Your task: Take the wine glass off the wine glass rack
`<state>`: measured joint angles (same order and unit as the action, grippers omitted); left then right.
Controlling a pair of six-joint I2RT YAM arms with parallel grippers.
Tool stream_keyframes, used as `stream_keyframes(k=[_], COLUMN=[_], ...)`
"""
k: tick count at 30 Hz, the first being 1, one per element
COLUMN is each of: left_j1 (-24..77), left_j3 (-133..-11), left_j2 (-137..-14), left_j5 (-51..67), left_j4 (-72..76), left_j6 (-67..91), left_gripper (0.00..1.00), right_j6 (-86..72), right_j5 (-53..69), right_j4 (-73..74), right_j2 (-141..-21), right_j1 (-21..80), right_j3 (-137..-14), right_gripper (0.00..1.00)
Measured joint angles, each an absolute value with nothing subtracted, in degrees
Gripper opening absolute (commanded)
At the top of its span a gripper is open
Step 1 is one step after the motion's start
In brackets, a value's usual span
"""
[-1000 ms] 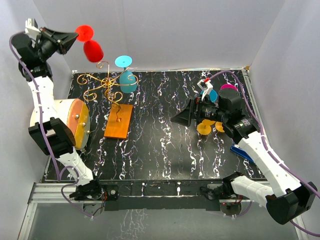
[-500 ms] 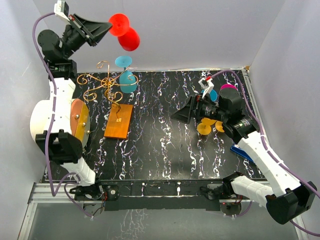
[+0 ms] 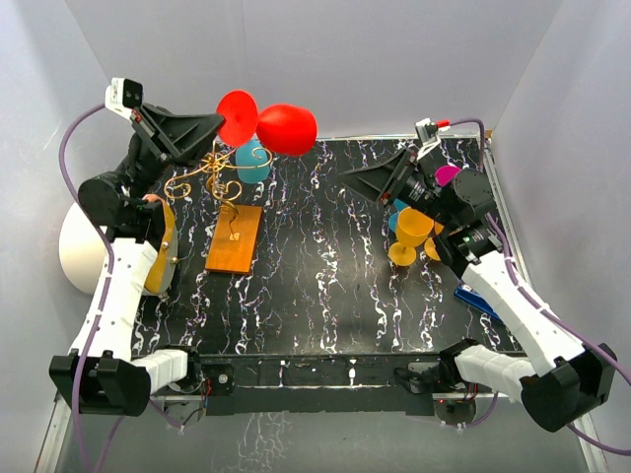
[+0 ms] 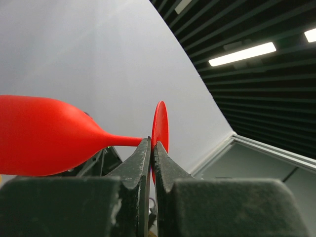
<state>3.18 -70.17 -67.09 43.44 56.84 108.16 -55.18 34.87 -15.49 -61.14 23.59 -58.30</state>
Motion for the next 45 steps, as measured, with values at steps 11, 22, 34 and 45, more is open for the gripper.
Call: stream_keyframes(k=[11, 22, 34, 45], left_j1=[3.18, 3.18, 3.40, 3.38], left_j3=[-57.89, -51.44, -46.13, -41.93], left_j2=[-59.92, -59.72, -58.57, -49.25], left_j5=[43.24, 42.81, 42.54, 46.37], left_j4=[67.29, 72.40, 76.05, 52.40], left_j6=[117.64, 119.15, 119.15, 107.98], left_gripper=[0.00, 0.00, 0.27, 0.99], right_j6=[-69.28, -74.15, -80.75, -77.56], right_j5=[34.17, 34.17, 33.30, 32.40], right_j4=[-37.01, -45.50, -51.13, -46.57], right_j2=[-68.64, -71.88, -68.01, -58.65], right_j1=[27.49, 31.88, 31.83, 32.23], right_j3=[-58.43, -60.60, -55.88, -49.23], right_gripper=[0.98, 0.43, 0.00, 0.00])
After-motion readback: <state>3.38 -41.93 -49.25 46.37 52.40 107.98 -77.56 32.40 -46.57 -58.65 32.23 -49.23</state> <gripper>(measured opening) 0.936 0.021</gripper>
